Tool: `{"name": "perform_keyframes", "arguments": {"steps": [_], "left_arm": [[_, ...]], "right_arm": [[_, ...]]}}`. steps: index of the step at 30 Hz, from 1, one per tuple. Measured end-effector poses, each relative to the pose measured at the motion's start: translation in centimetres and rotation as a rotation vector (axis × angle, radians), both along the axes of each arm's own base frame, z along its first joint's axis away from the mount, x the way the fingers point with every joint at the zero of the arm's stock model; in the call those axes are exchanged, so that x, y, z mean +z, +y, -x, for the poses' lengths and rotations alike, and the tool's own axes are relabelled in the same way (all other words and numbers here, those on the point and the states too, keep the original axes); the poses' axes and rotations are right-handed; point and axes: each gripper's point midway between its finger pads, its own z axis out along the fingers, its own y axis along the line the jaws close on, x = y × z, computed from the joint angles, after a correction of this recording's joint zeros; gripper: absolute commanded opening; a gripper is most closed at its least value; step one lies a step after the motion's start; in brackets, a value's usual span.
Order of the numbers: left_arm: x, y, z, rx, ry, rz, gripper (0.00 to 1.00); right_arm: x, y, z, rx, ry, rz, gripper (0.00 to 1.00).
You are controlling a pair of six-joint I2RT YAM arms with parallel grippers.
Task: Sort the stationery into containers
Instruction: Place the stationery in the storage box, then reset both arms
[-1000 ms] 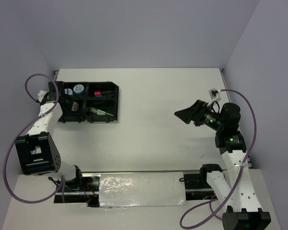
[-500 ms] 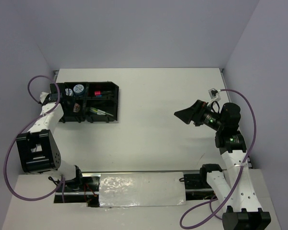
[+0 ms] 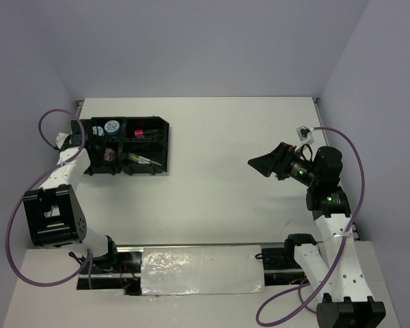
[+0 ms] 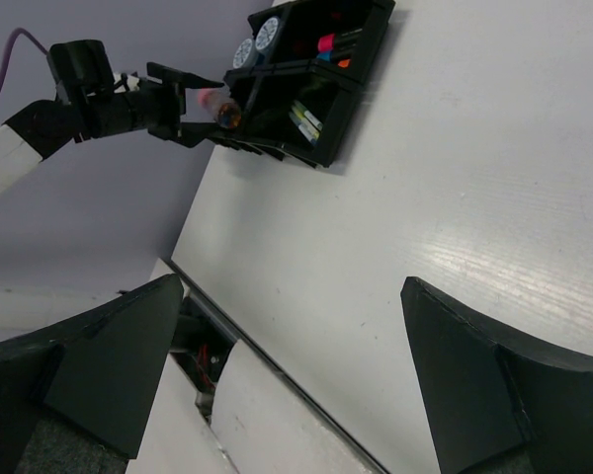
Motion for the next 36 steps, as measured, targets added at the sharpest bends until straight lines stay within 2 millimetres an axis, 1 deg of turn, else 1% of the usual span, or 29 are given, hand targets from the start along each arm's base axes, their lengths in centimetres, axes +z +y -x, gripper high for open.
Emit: {"name": "perform_keyframes", "arguments": {"steps": [2, 3, 6, 10, 11, 12, 14, 16, 18, 20, 21, 22, 23, 25, 28, 29, 30, 31, 33, 36], "left_arm": [[0.1, 0.2, -0.1, 0.005, -0.004, -0.002, 0.87], [0.1, 0.2, -0.1, 0.006, -0.005, 0.001, 0.93], [0.3, 0.4, -0.2, 0.011, -0.012, -0.001, 0.95], [0.6, 0.6, -0.3, 0.014, -0.019, -0.001, 0.96], [0.6, 0.6, -0.3, 0.012, -0.020, 0.002, 0.96], [0.7, 0.7, -0.4, 0.011, -0.022, 0.002, 0.99], [1.3, 0.7, -0.6, -0.015, -0.027, -0.005, 0.99], [2.9, 0.5, -1.3, -0.071, -0.045, -0.021, 0.99], [5.8, 0.0, -2.5, -0.185, -0.085, -0.057, 0.99], [9.6, -1.1, -4.0, -0.347, -0.167, -0.112, 0.99], [11.1, -1.9, -4.2, -0.436, -0.204, -0.144, 0.99], [12.0, -2.7, -4.0, -0.511, -0.217, -0.177, 0.99], [12.7, -3.4, -3.4, -0.575, -0.219, -0.216, 0.99], [13.3, -5.0, -1.4, -0.692, -0.190, -0.306, 0.99], [13.9, -7.7, 3.0, -0.808, -0.159, -0.444, 0.99], [14.5, -8.7, 4.8, -0.847, -0.179, -0.478, 0.99], [15.0, -9.3, 6.4, -0.869, -0.194, -0.503, 0.99], [15.7, -9.1, 8.2, -0.868, -0.212, -0.539, 0.99], [17.8, -8.2, 11.2, -0.825, -0.263, -0.616, 0.99], [20.2, -7.4, 15.3, -0.773, -0.337, -0.705, 0.99]], "right_arm": [[0.0, 0.0, 0.0, 0.000, 0.001, 0.000, 1.00], [-0.1, 0.1, 0.0, 0.002, 0.002, 0.000, 1.00], [-0.1, 0.5, 0.2, 0.023, 0.004, 0.000, 1.00], [-0.1, 0.7, 0.3, 0.032, 0.007, 0.000, 1.00], [-0.1, 0.8, 0.3, 0.033, 0.008, 0.001, 1.00], [-0.2, 0.8, 0.2, 0.033, 0.010, 0.001, 1.00], [-0.2, 0.7, 0.1, 0.031, 0.016, 0.008, 1.00], [-0.1, 0.5, -0.2, 0.019, 0.017, 0.029, 1.00], [0.1, 0.0, -0.7, -0.015, 0.018, 0.070, 1.00], [1.0, -1.2, -1.5, -0.105, -0.008, 0.142, 1.00], [1.7, -2.0, -1.7, -0.154, -0.031, 0.178, 1.00], [2.4, -2.8, -1.8, -0.205, -0.054, 0.209, 1.00], [3.2, -3.6, -1.8, -0.252, -0.077, 0.241, 1.00], [5.1, -5.0, -1.3, -0.335, -0.124, 0.300, 1.00], [8.1, -6.4, 0.0, -0.412, -0.178, 0.362, 1.00], [9.6, -7.0, 0.7, -0.442, -0.211, 0.379, 1.00], [10.3, -7.3, 1.1, -0.455, -0.229, 0.387, 1.00], [11.5, -8.0, 2.0, -0.477, -0.257, 0.400, 1.00], [12.9, -8.8, 3.9, -0.499, -0.309, 0.412, 1.00], [13.8, -9.5, 7.0, -0.505, -0.376, 0.420, 1.00]]}}
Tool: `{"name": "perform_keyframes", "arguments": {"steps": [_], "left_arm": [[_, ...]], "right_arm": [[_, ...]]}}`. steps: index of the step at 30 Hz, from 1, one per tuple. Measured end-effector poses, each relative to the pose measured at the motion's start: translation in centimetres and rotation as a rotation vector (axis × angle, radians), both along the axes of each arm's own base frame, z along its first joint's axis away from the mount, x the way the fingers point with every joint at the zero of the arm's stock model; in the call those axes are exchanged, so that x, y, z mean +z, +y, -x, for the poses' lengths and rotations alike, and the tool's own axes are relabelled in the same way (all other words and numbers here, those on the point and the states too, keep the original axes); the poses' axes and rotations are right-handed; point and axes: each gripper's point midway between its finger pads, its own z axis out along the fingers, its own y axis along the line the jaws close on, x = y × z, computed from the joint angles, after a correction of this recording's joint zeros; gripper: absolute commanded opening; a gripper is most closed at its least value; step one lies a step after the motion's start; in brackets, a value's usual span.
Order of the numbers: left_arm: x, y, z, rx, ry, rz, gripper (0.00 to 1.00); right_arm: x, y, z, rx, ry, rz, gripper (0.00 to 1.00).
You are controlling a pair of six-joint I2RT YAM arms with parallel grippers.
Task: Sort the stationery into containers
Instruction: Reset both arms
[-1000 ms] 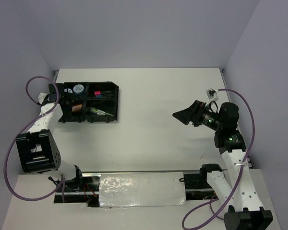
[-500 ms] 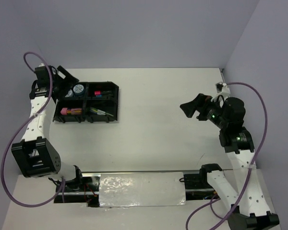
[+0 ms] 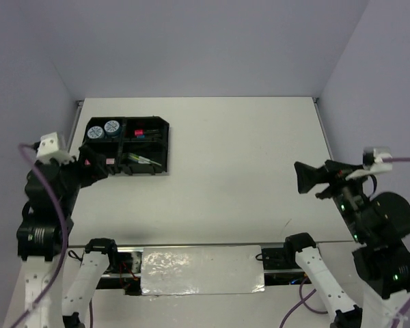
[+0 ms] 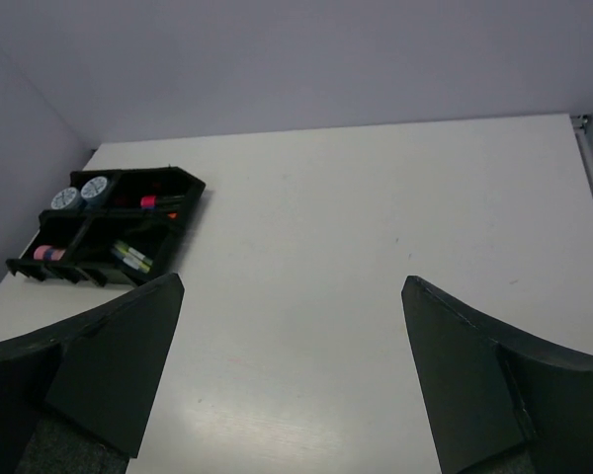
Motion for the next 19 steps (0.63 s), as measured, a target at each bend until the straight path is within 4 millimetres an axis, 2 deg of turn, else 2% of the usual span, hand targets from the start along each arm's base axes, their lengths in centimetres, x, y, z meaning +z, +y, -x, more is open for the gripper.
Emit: {"name": "perform_keyframes", "arguments": {"steps": [2, 4, 8, 10, 13, 19], "left_arm": [[1.4, 0.3, 2.8, 0.009, -0.076, -0.024, 0.99], [1.8, 0.4, 5.1, 0.014, -0.116, -0.033, 0.99], [0.3, 1.0, 7.7, 0.040, -0.075, -0.043, 0.99], [-0.7, 1.2, 7.9, 0.043, -0.031, -0.053, 0.99], [-1.2, 1.4, 7.9, 0.053, 0.004, -0.063, 0.99], [-0.7, 1.7, 7.9, 0.066, 0.001, -0.070, 0.99]], "right_arm": [[0.2, -0.5, 2.3, 0.003, -0.045, 0.008, 1.00], [0.3, -1.0, 4.7, 0.004, -0.097, 0.007, 1.00], [0.2, -1.7, 8.1, 0.014, -0.178, -0.003, 1.00], [-0.3, -1.8, 8.6, 0.018, -0.180, -0.003, 1.00], [-1.7, -1.7, 8.1, 0.017, -0.143, 0.005, 1.00], [-3.1, -1.8, 7.6, 0.007, -0.093, 0.012, 1.00]]}}
